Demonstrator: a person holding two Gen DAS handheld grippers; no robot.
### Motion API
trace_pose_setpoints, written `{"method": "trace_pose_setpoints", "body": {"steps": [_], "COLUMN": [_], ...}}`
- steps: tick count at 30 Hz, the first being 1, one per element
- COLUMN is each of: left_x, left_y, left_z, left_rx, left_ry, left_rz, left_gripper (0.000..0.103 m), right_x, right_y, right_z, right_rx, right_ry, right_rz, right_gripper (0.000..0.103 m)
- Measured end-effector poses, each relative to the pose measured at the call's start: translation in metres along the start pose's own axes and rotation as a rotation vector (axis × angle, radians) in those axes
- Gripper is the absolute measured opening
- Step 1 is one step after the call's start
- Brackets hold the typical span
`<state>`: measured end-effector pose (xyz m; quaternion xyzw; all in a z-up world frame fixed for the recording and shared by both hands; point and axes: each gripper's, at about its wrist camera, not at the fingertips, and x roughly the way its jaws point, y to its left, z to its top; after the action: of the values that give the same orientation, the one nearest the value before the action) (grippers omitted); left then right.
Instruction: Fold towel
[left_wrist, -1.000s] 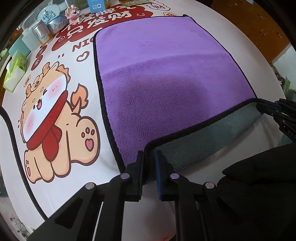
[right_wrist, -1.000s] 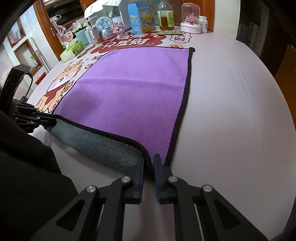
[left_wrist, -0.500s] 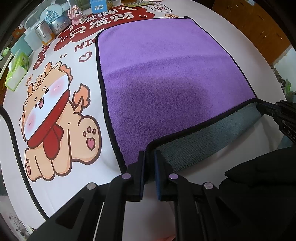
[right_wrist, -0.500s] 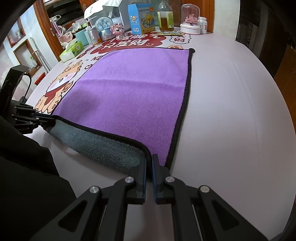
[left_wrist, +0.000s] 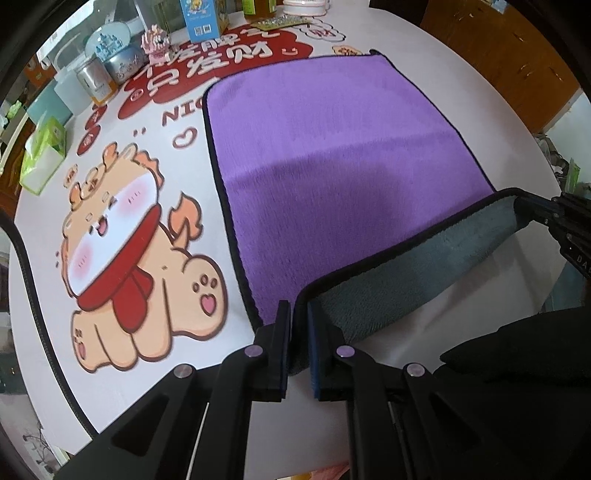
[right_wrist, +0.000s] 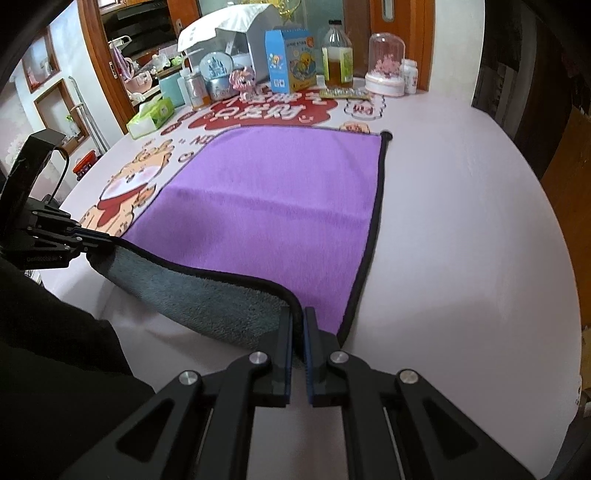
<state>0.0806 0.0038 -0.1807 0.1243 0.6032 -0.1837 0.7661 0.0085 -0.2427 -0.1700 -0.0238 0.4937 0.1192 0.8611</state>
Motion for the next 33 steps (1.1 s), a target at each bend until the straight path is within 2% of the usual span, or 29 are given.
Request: {"method": "trace_pose_setpoints", "body": {"steps": [8, 19, 26, 33], "left_x": [-0.034, -0.078, -0.084, -0.070], "left_y": [0.013, 0.021, 0.029, 0.050], "left_z": [0.029, 0.087, 0.119, 0.149], "left_rx": [0.018, 0.055, 0.049, 0.009], "left_ry": [-0.067, -0.226, -0.268, -0.286], "left_rz": [0.025, 0.078, 0.104, 0.109], "left_gripper": [0.007, 0.007, 0.007, 0.007], "right_x": [-0.017, -0.034, -0.033, -0.016], "right_y": [-0.004, -0.016, -0.027, -0.034], "right_z": [0.029, 0.078, 0.113, 0.143], "right_rx": [-0.015, -0.023, -0.021, -0.030], "right_ry": [-0.064, -0.168, -0.227, -0.272], "right_rz": [-0.030, -0.083, -0.112, -0.126], "right_gripper": [0.005, 0.005, 0.005, 0.005]}}
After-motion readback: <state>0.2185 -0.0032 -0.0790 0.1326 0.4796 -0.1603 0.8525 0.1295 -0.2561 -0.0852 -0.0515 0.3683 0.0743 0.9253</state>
